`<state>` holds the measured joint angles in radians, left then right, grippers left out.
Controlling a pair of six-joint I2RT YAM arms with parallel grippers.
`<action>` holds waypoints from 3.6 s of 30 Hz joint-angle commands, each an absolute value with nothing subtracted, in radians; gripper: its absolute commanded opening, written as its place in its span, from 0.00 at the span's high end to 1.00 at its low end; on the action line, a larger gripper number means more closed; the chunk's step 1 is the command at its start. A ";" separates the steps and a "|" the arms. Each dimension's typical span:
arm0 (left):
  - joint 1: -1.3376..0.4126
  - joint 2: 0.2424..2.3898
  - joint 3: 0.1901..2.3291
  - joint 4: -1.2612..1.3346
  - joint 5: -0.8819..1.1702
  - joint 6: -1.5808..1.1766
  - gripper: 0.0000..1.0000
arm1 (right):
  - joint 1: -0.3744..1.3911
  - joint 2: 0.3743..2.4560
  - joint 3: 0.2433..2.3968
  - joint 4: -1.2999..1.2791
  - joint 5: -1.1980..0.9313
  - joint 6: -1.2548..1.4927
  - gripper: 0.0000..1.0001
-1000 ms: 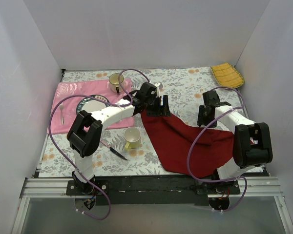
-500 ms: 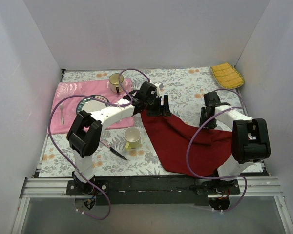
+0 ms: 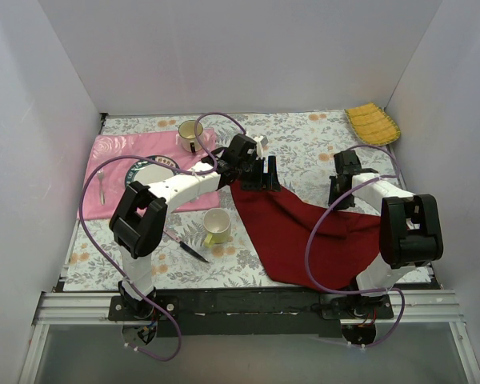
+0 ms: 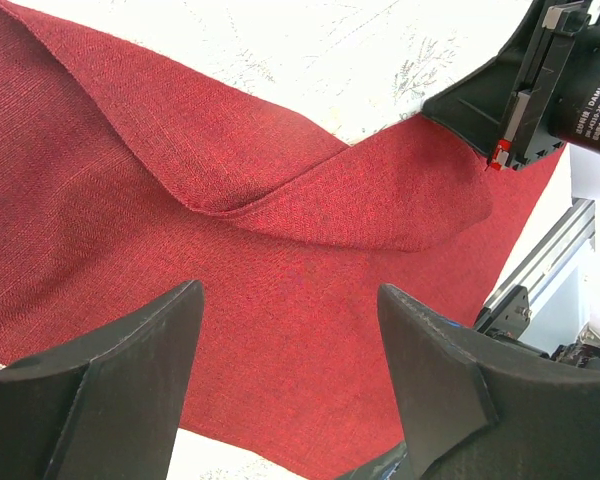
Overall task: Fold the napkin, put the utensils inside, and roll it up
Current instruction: Flatten the napkin out
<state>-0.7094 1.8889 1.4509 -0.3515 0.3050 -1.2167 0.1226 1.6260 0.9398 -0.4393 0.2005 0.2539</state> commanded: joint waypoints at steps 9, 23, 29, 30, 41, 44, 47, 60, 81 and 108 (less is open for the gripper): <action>-0.713 1.819 1.483 -0.359 0.310 -1.212 0.30 | 0.118 1.661 1.146 -0.324 0.253 0.291 0.99; -0.713 1.850 1.488 -0.373 0.301 -1.197 0.30 | 0.120 1.873 1.343 0.096 0.402 0.204 0.99; -0.713 1.861 1.488 -0.380 0.296 -1.198 0.30 | 0.118 2.009 1.459 0.143 0.429 0.170 0.99; -0.713 1.862 1.486 -0.380 0.292 -1.197 0.30 | 0.118 2.044 1.500 0.144 0.430 0.163 0.99; -0.713 1.904 1.502 -0.385 0.270 -1.209 0.30 | 0.118 2.252 1.747 0.109 0.393 0.109 0.99; -0.710 1.919 1.514 -0.385 0.264 -1.212 0.30 | 0.118 2.295 1.813 0.097 0.405 0.109 0.99; -0.696 1.945 1.529 -0.387 0.267 -1.230 0.29 | 0.118 2.327 1.876 0.074 0.443 0.117 0.99; -0.657 2.031 1.646 -0.411 0.256 -1.250 0.28 | 0.132 2.483 2.441 -0.395 0.357 0.109 0.35; -1.254 1.703 1.149 -0.065 0.191 -0.739 0.38 | 0.132 1.240 1.023 -0.657 0.179 0.399 0.34; -0.852 1.927 1.247 -0.224 -0.057 -1.255 0.36 | 0.276 1.318 0.647 -0.451 0.112 0.495 0.41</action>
